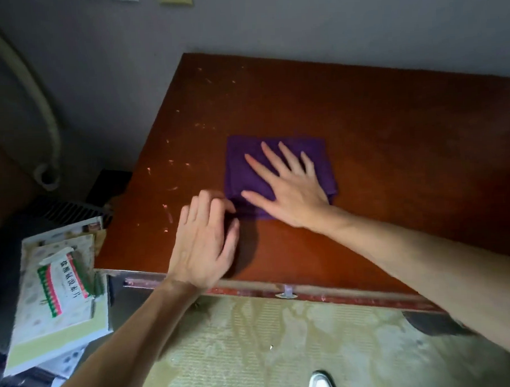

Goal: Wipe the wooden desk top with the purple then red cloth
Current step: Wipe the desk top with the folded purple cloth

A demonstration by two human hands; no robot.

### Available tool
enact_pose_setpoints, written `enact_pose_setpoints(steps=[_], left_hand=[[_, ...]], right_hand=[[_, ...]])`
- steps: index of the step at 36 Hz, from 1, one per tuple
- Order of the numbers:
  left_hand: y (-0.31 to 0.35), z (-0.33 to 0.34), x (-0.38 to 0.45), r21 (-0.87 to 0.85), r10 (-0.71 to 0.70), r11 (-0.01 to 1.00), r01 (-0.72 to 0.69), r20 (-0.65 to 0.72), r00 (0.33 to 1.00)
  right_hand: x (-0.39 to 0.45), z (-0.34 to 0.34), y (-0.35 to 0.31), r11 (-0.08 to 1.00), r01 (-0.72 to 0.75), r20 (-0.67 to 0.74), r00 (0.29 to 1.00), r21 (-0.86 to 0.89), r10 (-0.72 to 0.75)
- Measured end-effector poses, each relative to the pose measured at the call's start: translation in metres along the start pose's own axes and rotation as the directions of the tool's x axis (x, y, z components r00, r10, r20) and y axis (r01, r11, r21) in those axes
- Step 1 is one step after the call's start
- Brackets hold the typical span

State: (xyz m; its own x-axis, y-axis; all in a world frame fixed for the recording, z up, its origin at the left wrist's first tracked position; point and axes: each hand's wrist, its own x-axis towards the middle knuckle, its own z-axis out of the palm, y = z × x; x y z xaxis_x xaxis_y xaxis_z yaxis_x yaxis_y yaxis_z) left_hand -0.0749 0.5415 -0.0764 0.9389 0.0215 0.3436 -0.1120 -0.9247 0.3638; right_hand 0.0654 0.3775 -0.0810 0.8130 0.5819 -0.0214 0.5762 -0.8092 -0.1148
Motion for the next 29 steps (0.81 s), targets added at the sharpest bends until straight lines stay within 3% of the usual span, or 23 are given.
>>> enact_pose_setpoints(steps=[5,11,14,18,21,25,29], left_hand=[[-0.031,-0.022,-0.017,0.040,0.052,0.998,-0.053,0.017,0.998],[-0.088,-0.045,-0.028,0.198,0.145,0.959,-0.200,0.261,0.954],[-0.100,-0.048,-0.022,0.190,0.159,0.956,-0.223,0.302,0.940],[-0.105,-0.045,-0.017,0.149,0.195,0.958,-0.245,0.285,0.939],[-0.105,-0.044,-0.019,0.102,0.134,0.982,-0.160,0.219,0.966],[-0.106,-0.045,-0.019,0.065,0.053,0.996,-0.067,0.198,0.979],[-0.106,-0.046,-0.017,0.073,0.009,0.997,-0.030,0.270,0.963]], right_hand=[[-0.081,0.017,-0.052,0.996,0.089,-0.041,0.995,-0.025,-0.090],[-0.095,0.018,-0.066,0.980,0.193,-0.035,0.980,-0.053,-0.195],[-0.076,0.010,-0.052,0.944,0.323,0.035,0.946,-0.066,-0.322],[-0.024,-0.004,-0.023,0.848,0.523,0.122,0.851,-0.090,-0.511],[0.018,-0.009,-0.005,0.781,0.616,0.168,0.785,-0.104,-0.596],[0.072,-0.012,0.014,0.786,0.610,0.153,0.791,-0.105,-0.593],[0.122,-0.015,0.030,0.813,0.573,0.138,0.817,-0.099,-0.559]])
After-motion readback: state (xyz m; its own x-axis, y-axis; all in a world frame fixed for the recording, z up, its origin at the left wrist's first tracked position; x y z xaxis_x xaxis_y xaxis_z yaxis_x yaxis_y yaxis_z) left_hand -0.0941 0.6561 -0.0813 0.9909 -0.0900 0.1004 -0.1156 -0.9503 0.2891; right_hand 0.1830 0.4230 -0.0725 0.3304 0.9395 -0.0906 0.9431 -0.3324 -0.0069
